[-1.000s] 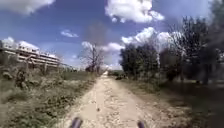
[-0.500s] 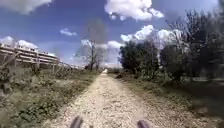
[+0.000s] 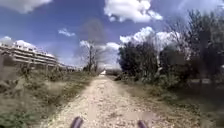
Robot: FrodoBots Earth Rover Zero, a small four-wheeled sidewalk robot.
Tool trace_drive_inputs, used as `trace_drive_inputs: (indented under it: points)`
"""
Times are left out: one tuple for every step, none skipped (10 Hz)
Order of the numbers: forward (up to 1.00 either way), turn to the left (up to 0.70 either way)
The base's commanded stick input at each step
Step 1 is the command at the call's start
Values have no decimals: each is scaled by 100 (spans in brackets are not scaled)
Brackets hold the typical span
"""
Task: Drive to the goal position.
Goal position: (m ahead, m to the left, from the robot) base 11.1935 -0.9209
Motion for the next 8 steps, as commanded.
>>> trace_drive_inputs:
  points:
    - [100, 3]
    - [100, 0]
    - [100, 21]
    - [100, 9]
    - [100, 10]
    - [100, 27]
    - [100, 13]
    - [100, 0]
